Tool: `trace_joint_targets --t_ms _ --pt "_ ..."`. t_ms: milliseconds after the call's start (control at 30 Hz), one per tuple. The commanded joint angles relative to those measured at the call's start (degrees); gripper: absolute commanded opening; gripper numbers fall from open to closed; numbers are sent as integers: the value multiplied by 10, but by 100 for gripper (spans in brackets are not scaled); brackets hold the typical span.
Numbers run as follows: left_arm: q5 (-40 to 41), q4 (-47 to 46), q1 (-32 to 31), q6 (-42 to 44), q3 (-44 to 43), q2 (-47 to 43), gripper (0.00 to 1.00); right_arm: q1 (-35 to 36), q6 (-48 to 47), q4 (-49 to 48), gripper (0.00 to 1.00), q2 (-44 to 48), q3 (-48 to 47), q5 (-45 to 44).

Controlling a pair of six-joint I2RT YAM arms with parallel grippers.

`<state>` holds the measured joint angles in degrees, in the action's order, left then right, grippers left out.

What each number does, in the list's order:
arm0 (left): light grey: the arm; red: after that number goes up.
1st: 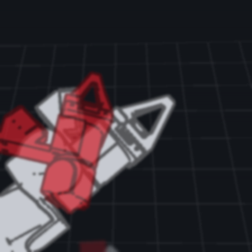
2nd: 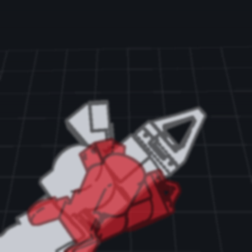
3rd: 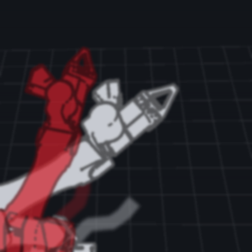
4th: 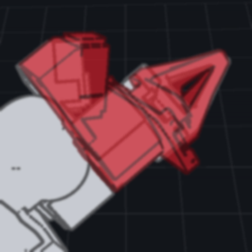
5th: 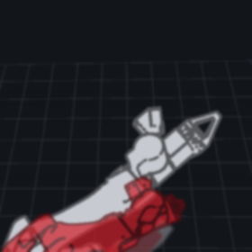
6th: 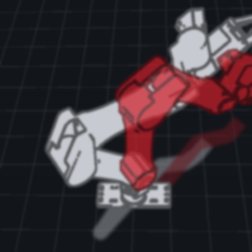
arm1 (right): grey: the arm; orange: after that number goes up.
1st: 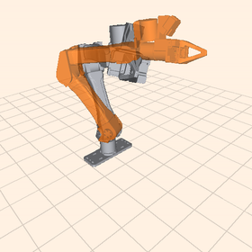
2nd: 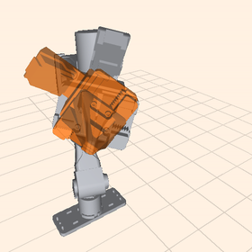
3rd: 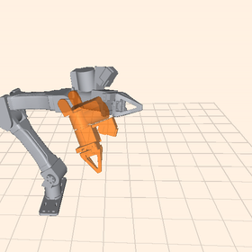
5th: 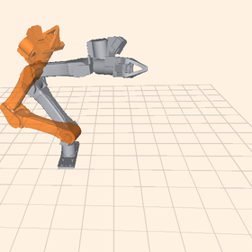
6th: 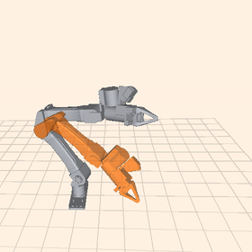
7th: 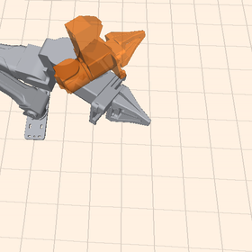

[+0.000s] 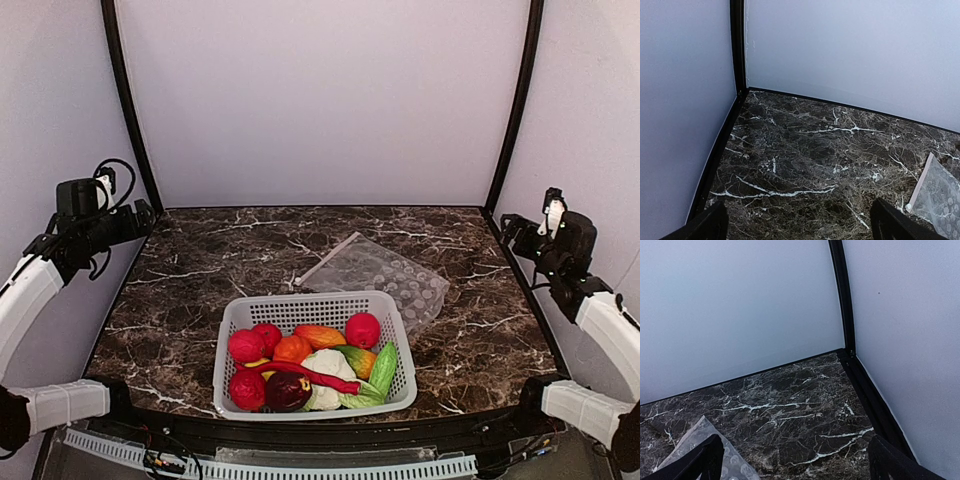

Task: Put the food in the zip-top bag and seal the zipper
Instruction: Pick up the zipper food storage bag from the center of the board.

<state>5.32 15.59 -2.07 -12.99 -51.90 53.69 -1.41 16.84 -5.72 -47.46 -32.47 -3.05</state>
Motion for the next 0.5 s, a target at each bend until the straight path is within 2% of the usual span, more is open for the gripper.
trace_joint_targets --t_ms 0,133,267,400,467 --pt "31 73 -1 30 -33 -7 100 -4 6 32 99 25 -20 59" --pt "57 106 -1 45 -47 -15 100 -3 -13 87 99 18 -49 83" --pt "-19 115 -1 68 -67 4 100 8 -33 140 99 -12 -87 131" --pt "-84 117 -30 74 -122 69 100 93 -59 206 98 -76 -147 100" --pt "-92 107 -72 81 -153 104 100 134 -67 235 94 -122 -178 86"
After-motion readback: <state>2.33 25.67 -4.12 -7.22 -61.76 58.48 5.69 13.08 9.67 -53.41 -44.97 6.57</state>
